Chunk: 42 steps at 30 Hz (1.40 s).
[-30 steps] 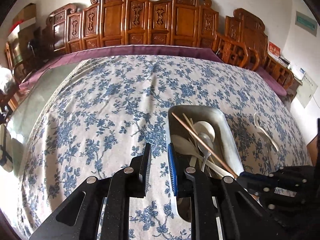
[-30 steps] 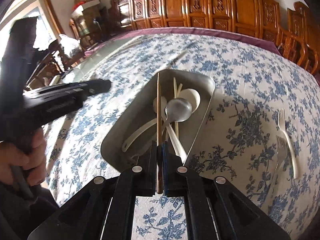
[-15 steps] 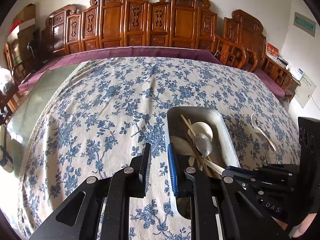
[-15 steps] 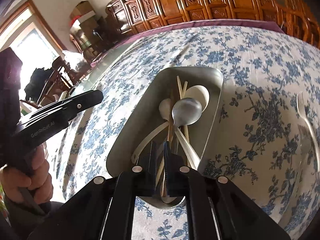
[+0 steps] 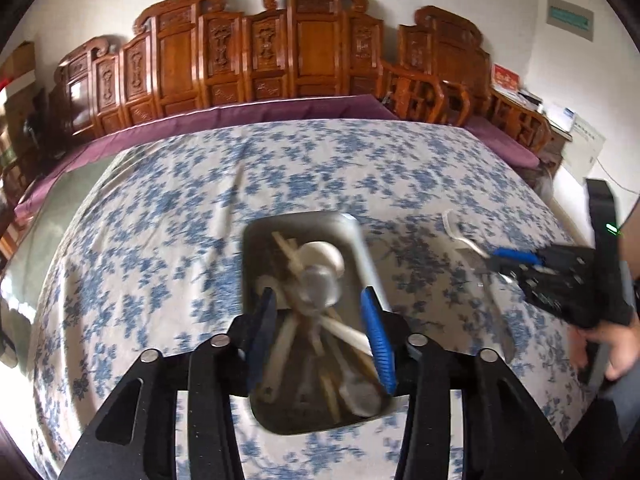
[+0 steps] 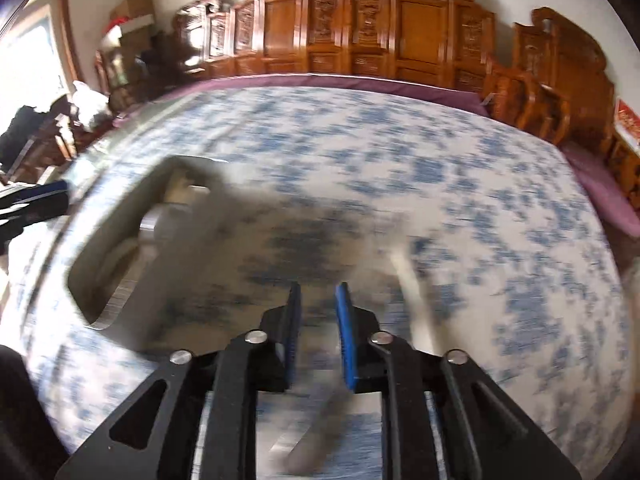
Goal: Organize utensils
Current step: 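Move both open tools to the forks on the cloth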
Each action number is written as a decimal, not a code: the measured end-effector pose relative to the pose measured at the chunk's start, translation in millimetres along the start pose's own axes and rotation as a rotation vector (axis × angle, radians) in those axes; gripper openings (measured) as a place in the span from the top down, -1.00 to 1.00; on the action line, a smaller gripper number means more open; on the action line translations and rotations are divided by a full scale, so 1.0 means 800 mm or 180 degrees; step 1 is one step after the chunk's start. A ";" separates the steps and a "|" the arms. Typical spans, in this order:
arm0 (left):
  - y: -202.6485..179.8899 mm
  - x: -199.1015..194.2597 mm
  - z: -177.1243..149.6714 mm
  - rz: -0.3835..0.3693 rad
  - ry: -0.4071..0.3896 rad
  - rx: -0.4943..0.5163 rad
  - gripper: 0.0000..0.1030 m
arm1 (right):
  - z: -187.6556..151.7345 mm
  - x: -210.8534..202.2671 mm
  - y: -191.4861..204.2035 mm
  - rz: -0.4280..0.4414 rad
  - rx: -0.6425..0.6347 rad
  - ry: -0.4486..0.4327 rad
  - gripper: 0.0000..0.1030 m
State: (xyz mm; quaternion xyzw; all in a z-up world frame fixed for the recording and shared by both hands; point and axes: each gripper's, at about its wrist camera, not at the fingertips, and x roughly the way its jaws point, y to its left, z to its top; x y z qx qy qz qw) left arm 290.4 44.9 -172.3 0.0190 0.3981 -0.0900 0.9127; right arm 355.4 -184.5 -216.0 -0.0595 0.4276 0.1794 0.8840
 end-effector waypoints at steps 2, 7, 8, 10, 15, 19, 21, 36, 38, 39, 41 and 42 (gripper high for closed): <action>-0.015 0.003 0.000 -0.0026 0.0004 0.0041 0.06 | 0.000 0.014 -0.024 -0.0152 -0.0034 0.0045 0.39; -0.051 0.021 -0.003 -0.0151 0.0119 0.0061 0.05 | 0.002 0.058 -0.058 -0.0169 -0.0098 0.0227 0.39; -0.057 0.024 -0.004 -0.0162 0.0130 0.0067 0.05 | 0.005 0.067 -0.060 -0.0157 -0.0101 0.0269 0.39; -0.066 0.028 -0.006 -0.0171 0.0153 0.0072 0.05 | 0.008 0.079 -0.065 -0.0166 -0.0100 0.0327 0.39; -0.089 0.032 -0.014 -0.0214 0.0197 0.0133 0.04 | 0.017 0.094 -0.080 -0.0133 -0.0029 0.0413 0.40; -0.107 0.036 -0.018 -0.0251 0.0231 0.0198 0.04 | 0.016 0.092 -0.082 -0.0083 -0.0119 0.0498 0.40; -0.116 0.038 -0.021 -0.0251 0.0244 0.0235 0.03 | 0.012 0.089 -0.084 -0.0083 -0.0113 0.0529 0.40; -0.169 0.071 -0.041 -0.0255 0.0459 0.0460 0.02 | -0.048 0.034 -0.089 -0.0378 0.0033 0.0561 0.80; -0.175 0.081 -0.041 -0.0240 0.0496 0.0479 0.02 | -0.055 0.024 -0.089 -0.0397 0.0042 0.0546 0.80; -0.177 0.085 -0.041 -0.0239 0.0507 0.0479 0.02 | -0.057 0.022 -0.089 -0.0393 0.0055 0.0537 0.80; -0.181 0.093 -0.040 -0.0232 0.0539 0.0474 0.02 | -0.063 0.019 -0.091 -0.0380 0.0068 0.0532 0.80; -0.184 0.099 -0.038 -0.0231 0.0559 0.0465 0.02 | -0.065 0.019 -0.093 -0.0365 0.0076 0.0538 0.80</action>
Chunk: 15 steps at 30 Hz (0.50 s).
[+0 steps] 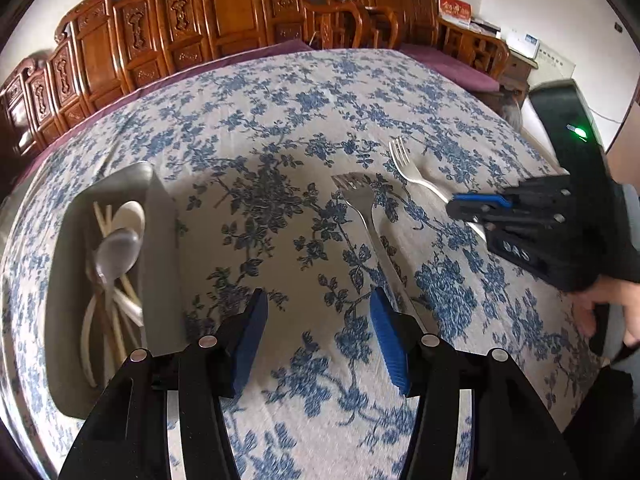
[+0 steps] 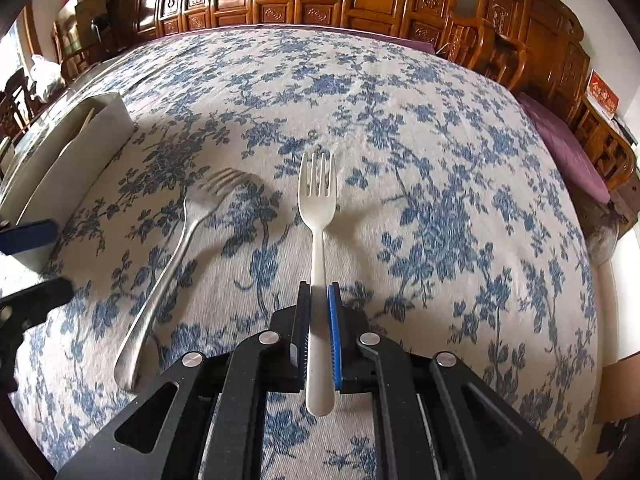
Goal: Organize utensils
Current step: 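Grasp the metal fork with the left tool while the right tool grasps the white plastic fork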
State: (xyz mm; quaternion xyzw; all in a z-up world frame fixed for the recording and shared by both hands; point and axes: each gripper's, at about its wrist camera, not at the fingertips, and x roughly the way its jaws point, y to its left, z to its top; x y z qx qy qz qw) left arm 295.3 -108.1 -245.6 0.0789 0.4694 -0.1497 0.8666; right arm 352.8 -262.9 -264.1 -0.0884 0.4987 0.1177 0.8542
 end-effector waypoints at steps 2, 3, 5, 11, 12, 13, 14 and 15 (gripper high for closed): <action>-0.002 0.009 0.007 -0.0013 0.0023 -0.0032 0.02 | -0.004 0.000 -0.007 0.0054 0.0043 -0.0024 0.80; -0.004 0.015 0.011 -0.0017 0.0036 -0.0053 0.02 | -0.004 0.000 -0.010 0.0073 0.0069 -0.0028 0.80; -0.008 0.025 0.020 -0.0036 0.0049 -0.0075 0.02 | -0.004 0.001 -0.015 0.0079 0.0105 -0.0048 0.80; -0.026 0.050 0.041 -0.0072 0.0121 -0.0072 0.02 | -0.005 0.001 -0.028 0.0156 0.0163 -0.0079 0.80; -0.029 0.052 0.043 -0.0071 0.0127 -0.0061 0.02 | -0.005 0.001 -0.028 0.0155 0.0145 -0.0082 0.80; -0.032 0.054 0.045 -0.0072 0.0131 -0.0040 0.02 | -0.005 0.001 -0.027 0.0149 0.0117 -0.0087 0.80; -0.037 0.056 0.047 -0.0080 0.0134 -0.0019 0.02 | -0.005 0.002 -0.026 0.0142 0.0085 -0.0090 0.80; -0.038 0.055 0.047 -0.0086 0.0119 -0.0015 0.04 | -0.005 0.002 -0.026 0.0138 0.0065 -0.0093 0.80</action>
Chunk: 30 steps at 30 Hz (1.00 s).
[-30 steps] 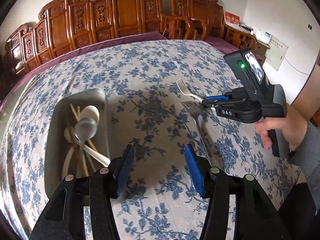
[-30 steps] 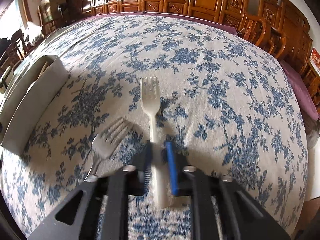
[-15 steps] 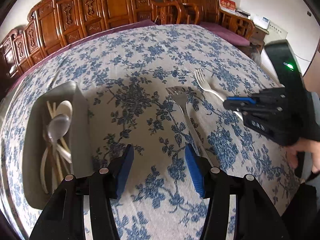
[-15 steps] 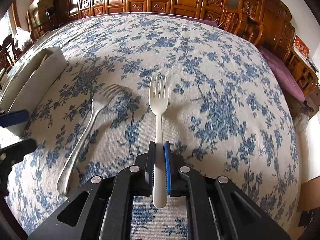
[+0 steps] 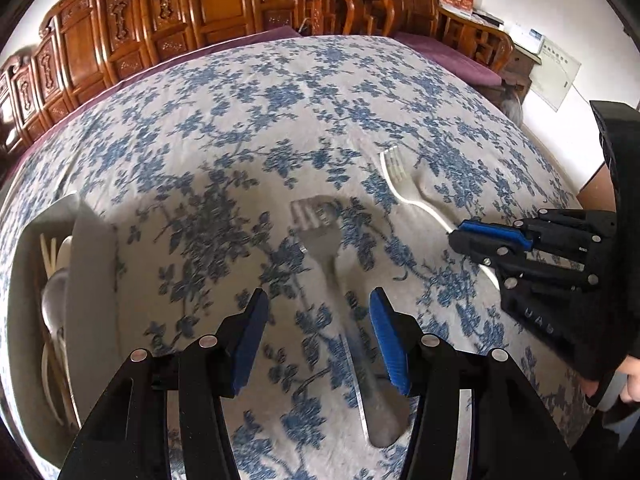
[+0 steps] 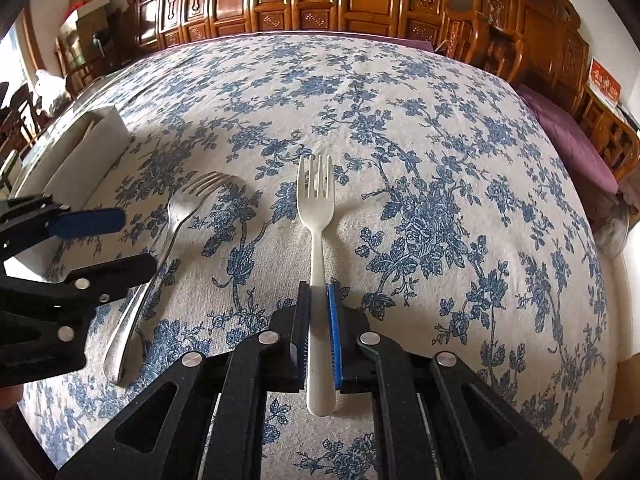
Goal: Organize utensils
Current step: 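Grasp the metal fork with the left tool while the right tool grasps the white plastic fork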
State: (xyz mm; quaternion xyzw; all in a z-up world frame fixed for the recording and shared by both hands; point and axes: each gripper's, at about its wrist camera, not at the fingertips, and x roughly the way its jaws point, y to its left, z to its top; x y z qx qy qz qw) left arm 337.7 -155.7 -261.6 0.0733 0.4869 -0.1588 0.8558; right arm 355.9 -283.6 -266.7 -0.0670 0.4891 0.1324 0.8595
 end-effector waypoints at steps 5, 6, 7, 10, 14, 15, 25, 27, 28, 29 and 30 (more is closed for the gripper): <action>-0.010 0.008 0.003 0.0040 0.0066 0.0034 0.21 | 0.000 0.000 -0.002 0.0037 0.0006 -0.0004 0.79; -0.011 0.010 0.003 0.0053 0.0084 0.0042 0.23 | 0.000 0.000 -0.003 0.0045 0.0011 -0.0006 0.79; -0.013 0.013 0.002 0.0073 0.0111 0.0052 0.23 | -0.001 0.000 -0.003 0.0050 0.0018 -0.0007 0.79; -0.015 0.021 -0.001 0.0080 0.0218 0.0047 0.30 | -0.001 0.000 -0.004 0.0060 0.0034 -0.0014 0.79; -0.016 0.019 -0.003 0.0104 0.0253 0.0028 0.32 | 0.000 0.000 -0.006 0.0091 0.0080 -0.0020 0.79; -0.016 0.019 -0.003 0.0110 0.0255 0.0023 0.37 | 0.000 0.000 -0.006 0.0092 0.0083 -0.0021 0.79; -0.011 0.010 -0.008 0.0146 0.0262 0.0074 0.87 | 0.000 0.000 -0.005 0.0030 0.0108 -0.0042 0.79; -0.002 0.002 -0.009 0.0156 0.0219 0.0055 0.88 | 0.000 0.000 -0.006 0.0057 0.0167 -0.0054 0.80; 0.002 -0.003 -0.009 0.0167 0.0200 0.0048 0.88 | 0.000 0.000 -0.006 0.0076 0.0187 -0.0060 0.80; 0.006 -0.008 -0.009 0.0180 0.0177 0.0044 0.88 | 0.000 0.000 -0.007 0.0083 0.0198 -0.0063 0.80; 0.008 -0.012 -0.009 0.0190 0.0157 0.0045 0.88 | 0.000 0.000 -0.007 0.0088 0.0207 -0.0067 0.80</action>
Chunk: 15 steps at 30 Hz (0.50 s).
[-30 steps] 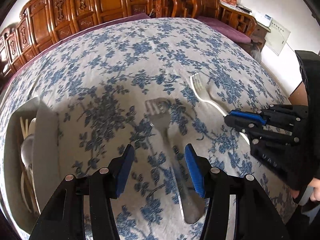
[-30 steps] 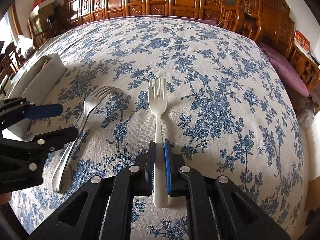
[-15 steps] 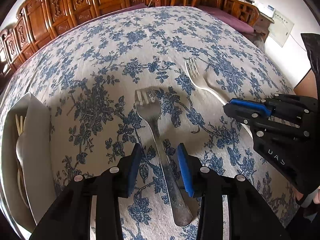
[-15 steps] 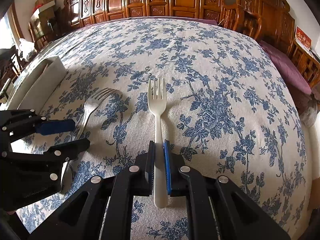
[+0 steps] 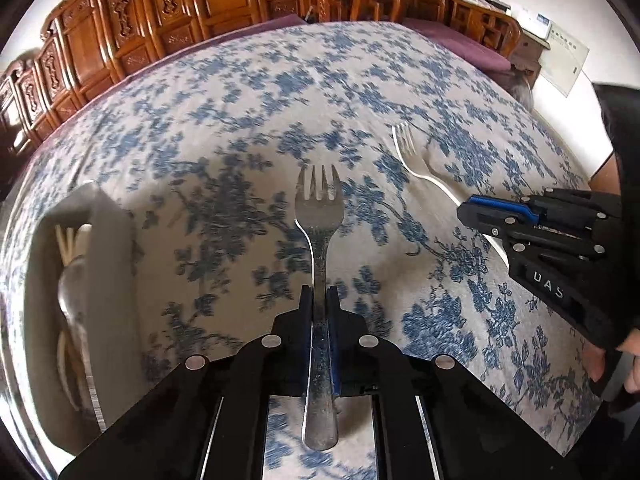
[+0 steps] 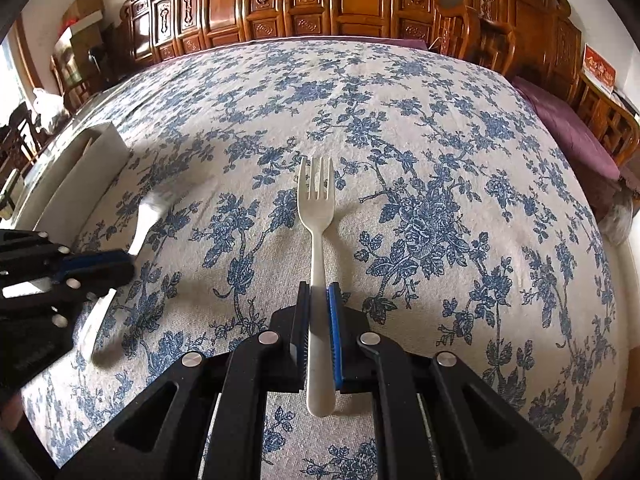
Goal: Organize utensils
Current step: 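Grasp the metal fork with the left tool while the right tool grasps the white plastic fork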
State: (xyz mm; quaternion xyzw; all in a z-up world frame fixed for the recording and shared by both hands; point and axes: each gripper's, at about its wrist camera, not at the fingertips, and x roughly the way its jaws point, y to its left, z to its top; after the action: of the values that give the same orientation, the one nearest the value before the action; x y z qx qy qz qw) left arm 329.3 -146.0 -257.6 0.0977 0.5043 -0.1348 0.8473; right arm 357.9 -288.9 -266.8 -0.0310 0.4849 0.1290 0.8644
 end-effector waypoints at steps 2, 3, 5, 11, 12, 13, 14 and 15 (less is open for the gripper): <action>0.006 -0.007 0.001 0.0015 -0.0033 -0.0009 0.88 | 0.000 0.000 0.002 0.0008 0.0000 -0.0006 0.80; 0.008 -0.012 0.001 0.0019 -0.0056 -0.0012 0.88 | -0.001 0.000 0.003 0.0013 -0.0007 -0.0011 0.80; 0.013 -0.022 0.001 0.0033 -0.0101 -0.0007 0.88 | -0.001 -0.001 0.007 0.0020 -0.0034 -0.0020 0.80; 0.023 -0.044 0.000 0.0061 -0.0193 -0.0006 0.88 | 0.002 -0.014 0.022 0.0079 -0.0089 -0.0117 0.80; 0.026 -0.047 0.000 0.0067 -0.0207 -0.0011 0.88 | 0.003 -0.017 0.025 0.0098 -0.0100 -0.0142 0.80; 0.029 -0.052 -0.001 0.0071 -0.0226 -0.0023 0.88 | 0.004 -0.021 0.029 0.0119 -0.0110 -0.0165 0.80; 0.031 -0.055 -0.001 0.0072 -0.0237 -0.0029 0.88 | 0.005 -0.024 0.033 0.0136 -0.0129 -0.0188 0.80; 0.034 -0.060 -0.002 0.0075 -0.0257 -0.0034 0.88 | 0.006 -0.027 0.036 0.0145 -0.0143 -0.0207 0.80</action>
State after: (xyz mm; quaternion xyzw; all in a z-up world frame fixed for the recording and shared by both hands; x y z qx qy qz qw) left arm 315.0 -113.3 -215.5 0.0936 0.4692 -0.1259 0.8690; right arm 343.7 -264.4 -243.7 -0.0351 0.4542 0.1604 0.8757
